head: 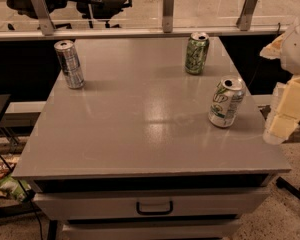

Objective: Pick 7up can

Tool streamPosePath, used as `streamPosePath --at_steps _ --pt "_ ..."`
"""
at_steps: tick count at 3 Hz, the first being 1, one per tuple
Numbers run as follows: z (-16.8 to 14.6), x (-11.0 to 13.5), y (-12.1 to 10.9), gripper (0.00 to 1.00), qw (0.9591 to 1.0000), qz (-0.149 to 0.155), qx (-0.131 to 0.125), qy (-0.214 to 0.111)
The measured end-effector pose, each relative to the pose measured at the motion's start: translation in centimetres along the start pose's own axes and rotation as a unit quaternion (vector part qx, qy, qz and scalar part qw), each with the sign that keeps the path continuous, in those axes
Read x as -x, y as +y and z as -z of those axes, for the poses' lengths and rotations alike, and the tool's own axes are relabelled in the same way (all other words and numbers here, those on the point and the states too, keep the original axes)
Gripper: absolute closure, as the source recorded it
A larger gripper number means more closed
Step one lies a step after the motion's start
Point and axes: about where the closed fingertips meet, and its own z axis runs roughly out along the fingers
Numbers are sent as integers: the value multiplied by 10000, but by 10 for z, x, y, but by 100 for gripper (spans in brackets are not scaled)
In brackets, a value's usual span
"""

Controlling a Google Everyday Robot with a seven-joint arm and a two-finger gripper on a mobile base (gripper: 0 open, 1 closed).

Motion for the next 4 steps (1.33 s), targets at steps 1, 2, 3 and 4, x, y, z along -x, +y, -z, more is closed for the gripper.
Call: streamPosePath --at_steps 1,2,3,4 --pt "0 0 0 0 10000 0 -1 0" --pt "1 1 -2 0 10000 -31 14 4" --pt "-5 -1 -17 0 9997 -217 -66 -34" --pt "-22 -3 -36 0 9987 -453 -134 -164"
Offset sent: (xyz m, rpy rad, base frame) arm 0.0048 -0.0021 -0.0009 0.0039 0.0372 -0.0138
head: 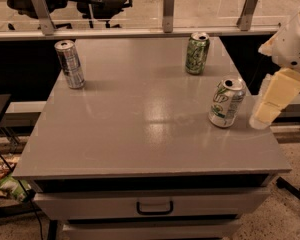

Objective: Pick 7up can

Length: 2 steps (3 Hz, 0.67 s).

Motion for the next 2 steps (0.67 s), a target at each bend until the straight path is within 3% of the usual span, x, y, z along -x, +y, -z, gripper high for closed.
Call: streamPosePath --at_steps 2 --pt "-45 7 -19 0 9980 -492 136 -385"
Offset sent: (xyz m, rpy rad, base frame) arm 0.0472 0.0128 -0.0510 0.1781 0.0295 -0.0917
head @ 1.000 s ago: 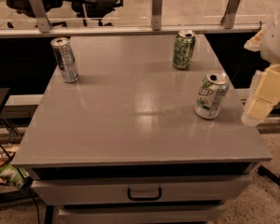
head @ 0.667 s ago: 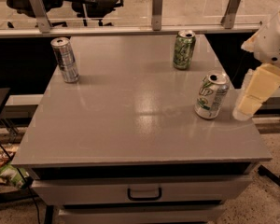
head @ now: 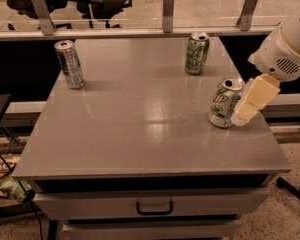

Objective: Pick 7up can

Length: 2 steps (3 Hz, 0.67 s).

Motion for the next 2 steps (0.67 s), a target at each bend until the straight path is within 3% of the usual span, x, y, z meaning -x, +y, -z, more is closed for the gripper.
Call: streamPosePath --at_steps 2 --pt "-25 10 -1 0 9987 -157 128 -458"
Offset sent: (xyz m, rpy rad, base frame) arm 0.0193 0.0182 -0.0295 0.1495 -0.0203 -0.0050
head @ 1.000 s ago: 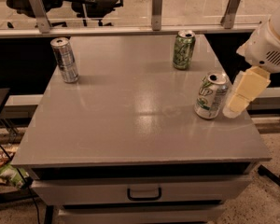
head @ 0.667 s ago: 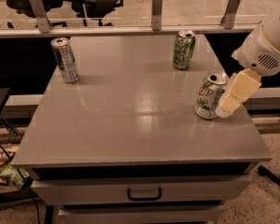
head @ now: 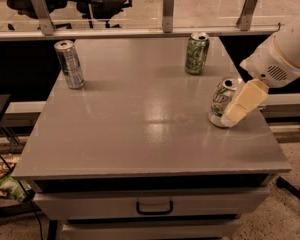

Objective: Pick 7up can

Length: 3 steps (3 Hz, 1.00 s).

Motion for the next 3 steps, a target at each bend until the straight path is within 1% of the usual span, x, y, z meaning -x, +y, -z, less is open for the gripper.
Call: streamPosePath --at_steps 1,3 --pt "-9 -1 -1 23 9998 -98 102 -139" --pt "-5 3 -1 69 9992 -158 255 -261"
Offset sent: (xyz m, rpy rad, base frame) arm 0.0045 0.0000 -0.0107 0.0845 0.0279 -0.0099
